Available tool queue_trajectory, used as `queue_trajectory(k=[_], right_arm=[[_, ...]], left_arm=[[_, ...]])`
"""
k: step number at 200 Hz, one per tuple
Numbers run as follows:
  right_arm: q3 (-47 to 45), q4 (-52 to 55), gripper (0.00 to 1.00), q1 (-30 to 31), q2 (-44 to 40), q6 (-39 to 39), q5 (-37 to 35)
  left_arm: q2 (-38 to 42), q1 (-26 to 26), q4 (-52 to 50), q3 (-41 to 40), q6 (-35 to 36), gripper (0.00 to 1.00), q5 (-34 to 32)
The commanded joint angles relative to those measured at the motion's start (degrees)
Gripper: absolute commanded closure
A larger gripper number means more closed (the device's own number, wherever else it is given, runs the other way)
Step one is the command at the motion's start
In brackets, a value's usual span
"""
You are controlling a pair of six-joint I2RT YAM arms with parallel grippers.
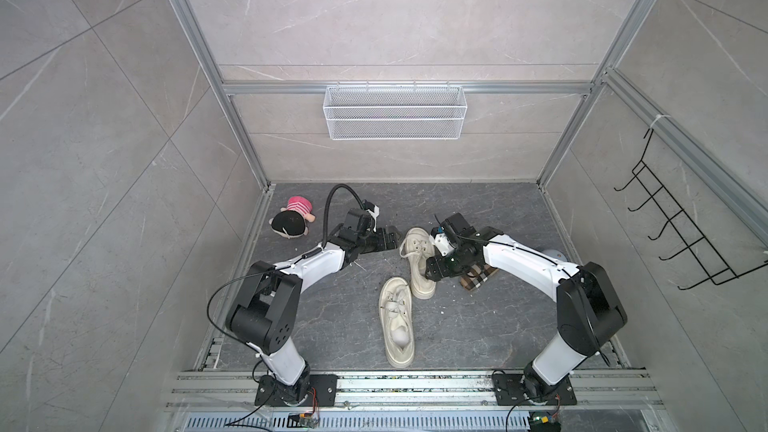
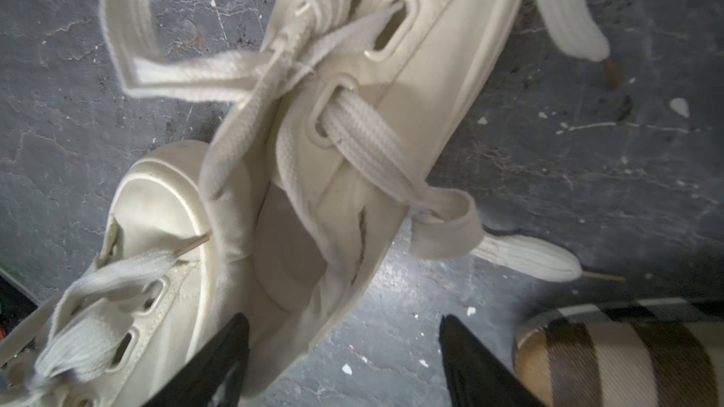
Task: Remove the insole from the shoe
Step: Pick up the shoe at the center of the board.
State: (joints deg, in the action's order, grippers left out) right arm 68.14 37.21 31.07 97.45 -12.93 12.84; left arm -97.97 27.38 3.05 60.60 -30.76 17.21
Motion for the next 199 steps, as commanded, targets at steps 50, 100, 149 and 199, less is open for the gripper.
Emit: queue_trajectory(k=[50, 100, 149, 199], right_arm=[[-2.36, -2.15, 0.7, -2.11, 3.06, -5.39, -5.22], [-7.09, -4.23, 0.87, -5.74, 1.25, -4.9, -0.74], [-7.56, -4.41, 0.88, -6.13, 0.85, -3.38, -0.34], [-7.25, -4.71, 0.88, -6.14, 1.01, -2.72, 0.82]], left_arm=[[-8.6, -0.74, 0.09, 8.52, -3.8, 0.0, 6.63], [-18.35, -1.36, -2.37, 17.43, -6.98, 0.0, 13.33], [-24.67, -1.36, 1.68, 22.35, -12.13, 0.02, 19.47], [-29.99, -1.14, 5.55, 25.3, -17.48, 0.2, 24.36]])
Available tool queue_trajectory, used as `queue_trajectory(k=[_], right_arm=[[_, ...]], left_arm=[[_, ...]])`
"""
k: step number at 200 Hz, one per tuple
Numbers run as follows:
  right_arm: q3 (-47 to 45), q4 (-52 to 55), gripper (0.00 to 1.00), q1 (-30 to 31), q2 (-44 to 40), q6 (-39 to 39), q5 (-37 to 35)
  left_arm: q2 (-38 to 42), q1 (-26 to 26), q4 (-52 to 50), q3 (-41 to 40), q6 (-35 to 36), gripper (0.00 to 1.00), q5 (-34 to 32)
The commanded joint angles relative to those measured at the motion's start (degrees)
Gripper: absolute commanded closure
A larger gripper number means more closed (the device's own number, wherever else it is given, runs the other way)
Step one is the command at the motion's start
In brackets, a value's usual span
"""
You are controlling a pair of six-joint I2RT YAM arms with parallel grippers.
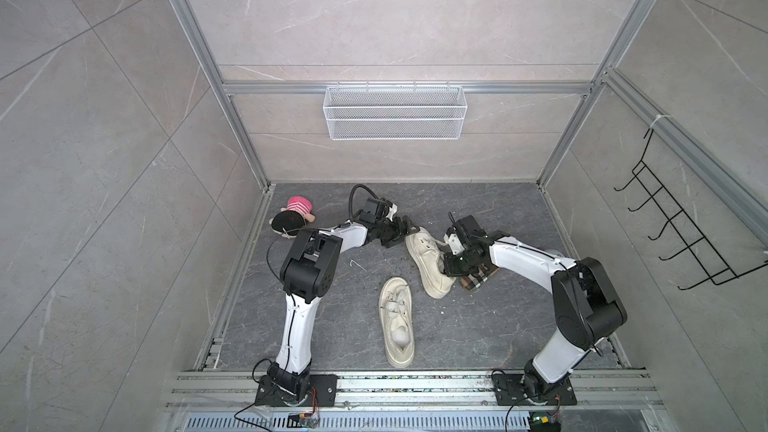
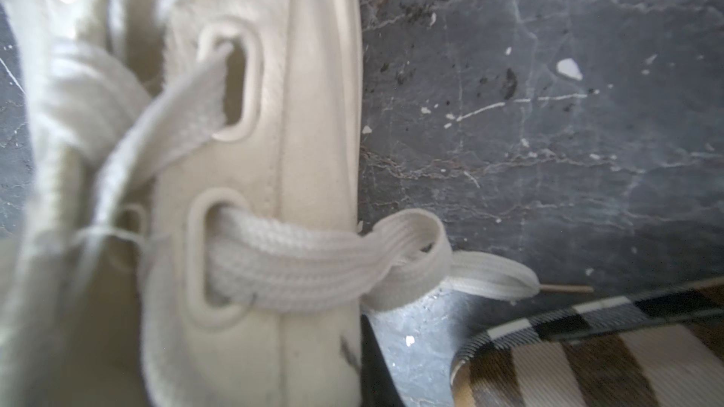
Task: Remove the insole from the shoe
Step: Pick up the shoe at the center of the board.
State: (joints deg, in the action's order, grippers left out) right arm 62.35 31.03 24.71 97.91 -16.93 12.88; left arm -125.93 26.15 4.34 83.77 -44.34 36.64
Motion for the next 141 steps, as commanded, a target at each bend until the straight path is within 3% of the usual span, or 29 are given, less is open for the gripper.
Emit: queue_trajectory(k=[1, 36, 72, 114, 141], right_arm=[[-1.49, 1.4, 0.88, 0.24, 0.59, 1.28, 0.8], [-1.44, 0.55, 0.88, 0.22, 0.61, 1.2, 1.74], [-0.85, 0.41, 0.87, 0.2, -0.04, 1.28, 1.88], [-0.82, -0.34, 0.85, 0.18, -2.28, 1.42, 2.4], [-1.14, -0.03, 0.67, 0.07, -5.78, 2.22, 1.32]], left_arm=[[-2.13, 0.11, 4.49, 2.16, -4.05, 0.2, 5.06], [-4.04, 0.7, 6.79, 3.98, -5.5, 0.32, 7.86], [-3.15, 0.83, 9.63, 3.52, -4.62, 0.61, 9.42], [-0.82, 0.83, 9.17, 3.46, 0.44, 0.84, 11.74], [2.84, 0.79, 7.19, 2.25, 7.6, 0.97, 10.94]])
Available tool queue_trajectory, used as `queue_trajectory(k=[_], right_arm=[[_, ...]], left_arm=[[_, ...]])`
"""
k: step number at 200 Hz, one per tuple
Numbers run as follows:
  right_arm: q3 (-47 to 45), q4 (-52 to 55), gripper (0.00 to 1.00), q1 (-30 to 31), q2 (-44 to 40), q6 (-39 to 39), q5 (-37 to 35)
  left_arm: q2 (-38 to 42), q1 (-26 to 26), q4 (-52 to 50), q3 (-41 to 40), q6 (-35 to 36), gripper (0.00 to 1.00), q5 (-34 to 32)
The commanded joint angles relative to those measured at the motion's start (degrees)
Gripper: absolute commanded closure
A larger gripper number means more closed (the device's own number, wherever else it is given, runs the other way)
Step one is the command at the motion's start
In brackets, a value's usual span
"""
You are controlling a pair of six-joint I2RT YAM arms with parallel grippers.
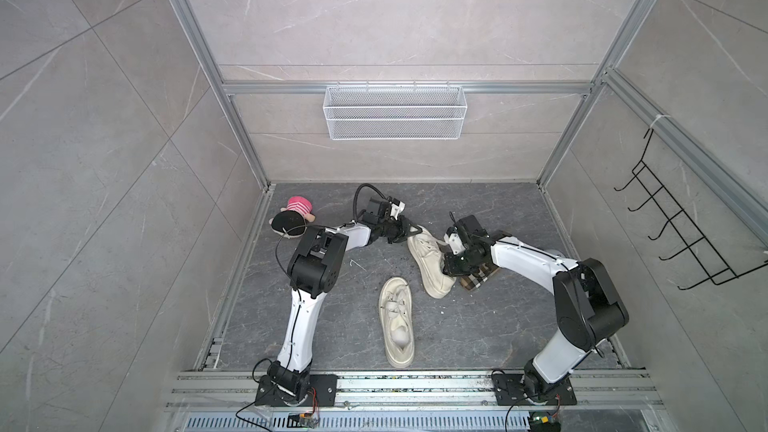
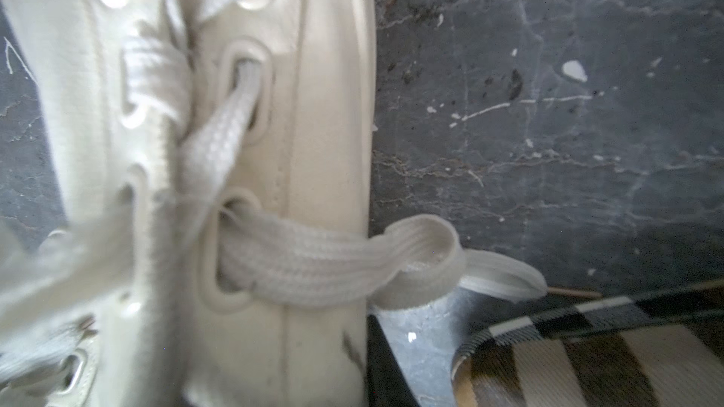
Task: Remove the insole from the shoe
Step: Pick up the shoe at the center of the board, then remove the insole from the shoe.
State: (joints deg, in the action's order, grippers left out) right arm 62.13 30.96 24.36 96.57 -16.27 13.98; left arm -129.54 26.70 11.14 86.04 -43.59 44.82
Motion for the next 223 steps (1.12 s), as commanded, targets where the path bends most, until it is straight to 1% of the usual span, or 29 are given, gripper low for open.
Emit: queue_trajectory(k=[1, 8, 16, 33, 64, 80, 94, 107, 123, 135, 163, 174, 188, 206, 223], right_arm=[[-0.94, 0.1, 0.66, 0.38, -4.72, 1.58, 0.15], [-1.19, 0.51, 0.62, 0.09, -6.24, 1.76, -0.16], [-1.38, 1.42, 0.57, -0.14, -8.16, 2.21, -0.42], [-1.63, 4.87, 0.5, -0.39, -12.64, 3.62, -1.2], [-3.68, 10.22, 0.49, -0.43, -20.21, 4.55, -0.12], [-6.47, 9.67, 0.53, 0.15, -23.73, 2.78, 2.55], [-9.73, 6.5, 0.61, 1.62, -26.19, -0.03, 3.74], [-13.17, 1.26, 0.68, 4.09, -27.46, -3.5, 4.39], [-16.04, -5.07, 0.75, 6.93, -26.88, -7.19, 4.48], [-17.39, -9.04, 0.79, 8.8, -25.75, -9.24, 3.1], [-18.45, -16.12, 0.82, 11.33, -22.13, -11.29, 0.15], [-17.82, -17.23, 0.79, 12.28, -20.27, -11.16, -1.84], [-16.6, -15.77, 0.72, 13.28, -18.91, -10.86, -7.26], [-16.43, -13.44, 0.64, 13.96, -19.76, -10.29, -14.64], [-16.45, -11.23, 0.6, 14.1, -20.93, -9.21, -17.7]], left_arm=[[6.6, 0.26, 0.38, -0.06, 7.12, 0.98, 2.75], [7.64, 0.26, 0.12, -0.52, 8.84, 1.0, 2.44], [8.86, 0.2, 0.02, -0.97, 10.91, 1.0, 2.24], [11.18, 0.2, -0.26, -1.85, 15.07, 1.0, 2.06], [15.46, 0.24, 2.23, -5.21, 21.05, 1.0, 1.4], [17.29, 0.27, 4.03, -6.95, 23.3, 1.0, 1.15], [18.03, 0.22, 4.11, -7.43, 25.02, 1.0, 1.32], [18.27, 0.26, 3.81, -7.55, 26.05, 1.0, 1.76], [18.28, 0.28, 4.07, -7.74, 26.45, 1.0, 2.3], [18.27, 0.28, 4.09, -7.89, 26.65, 1.0, 2.67], [18.36, 0.28, 3.88, -8.08, 26.78, 1.0, 2.76], [18.27, 0.28, 3.87, -8.07, 26.65, 1.0, 2.75], [18.26, 0.28, 3.72, -7.91, 26.38, 1.0, 2.74], [18.35, 0.28, 3.47, -8.05, 26.37, 1.0, 2.57], [18.44, 0.26, 3.45, -8.17, 26.46, 1.0, 2.5]])
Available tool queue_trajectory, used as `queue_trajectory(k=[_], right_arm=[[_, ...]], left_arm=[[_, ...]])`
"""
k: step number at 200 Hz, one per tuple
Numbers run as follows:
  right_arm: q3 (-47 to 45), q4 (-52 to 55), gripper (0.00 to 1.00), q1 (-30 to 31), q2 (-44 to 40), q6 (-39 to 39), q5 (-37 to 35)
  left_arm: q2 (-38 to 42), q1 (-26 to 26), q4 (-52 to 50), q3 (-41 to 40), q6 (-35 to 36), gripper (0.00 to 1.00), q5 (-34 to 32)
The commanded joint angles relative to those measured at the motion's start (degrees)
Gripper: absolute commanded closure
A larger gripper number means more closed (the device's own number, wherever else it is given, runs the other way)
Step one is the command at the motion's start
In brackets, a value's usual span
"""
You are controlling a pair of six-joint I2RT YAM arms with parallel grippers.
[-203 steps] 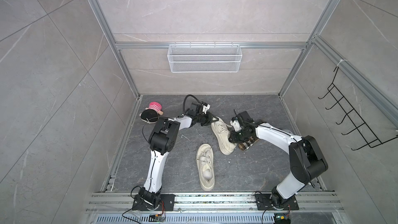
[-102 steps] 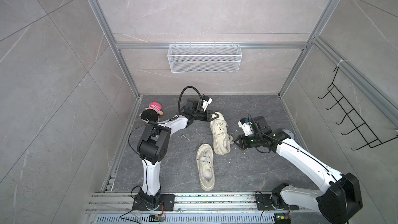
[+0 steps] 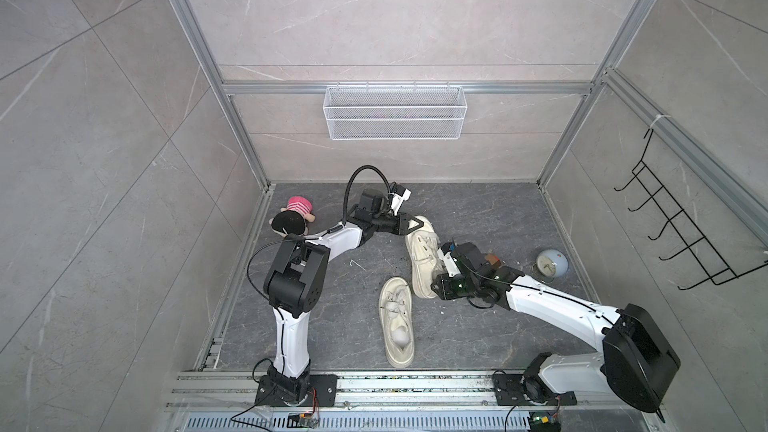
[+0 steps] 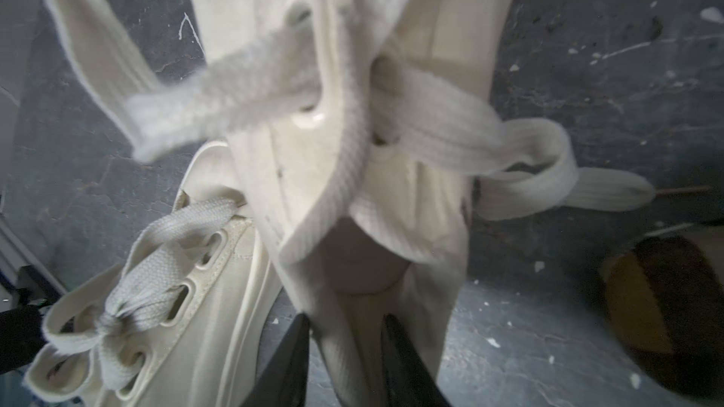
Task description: Remove the insole from the shoe
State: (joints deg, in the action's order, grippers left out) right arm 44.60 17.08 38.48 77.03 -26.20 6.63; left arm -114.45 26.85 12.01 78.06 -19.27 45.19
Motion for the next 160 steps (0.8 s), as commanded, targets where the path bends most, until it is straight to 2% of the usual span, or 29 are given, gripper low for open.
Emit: queue_trajectory(k=[1, 39, 69, 96, 160], right_arm=[[1.05, 2.76, 0.6, -0.05, -1.46, 0.8, -10.47], [-0.48, 4.09, 0.53, -0.07, -4.33, 2.29, -12.27], [-0.76, 2.59, 0.41, -0.03, -2.77, 3.11, -10.38], [-0.65, -2.85, 0.41, 0.02, 2.32, 2.91, -8.12], [1.69, -20.41, 0.39, -0.89, 8.65, 6.99, -16.74]], left_arm=[[3.4, 0.12, 2.58, -0.19, 2.13, 1.0, 2.11], [3.36, 0.13, 2.05, -0.12, 2.44, 1.0, 2.16], [3.45, 0.13, 2.03, -0.2, 2.43, 1.0, 2.32], [3.62, 0.13, 1.78, -0.24, 2.53, 1.0, 2.55], [3.36, 0.12, 1.07, -0.56, 3.01, 1.0, 4.78]])
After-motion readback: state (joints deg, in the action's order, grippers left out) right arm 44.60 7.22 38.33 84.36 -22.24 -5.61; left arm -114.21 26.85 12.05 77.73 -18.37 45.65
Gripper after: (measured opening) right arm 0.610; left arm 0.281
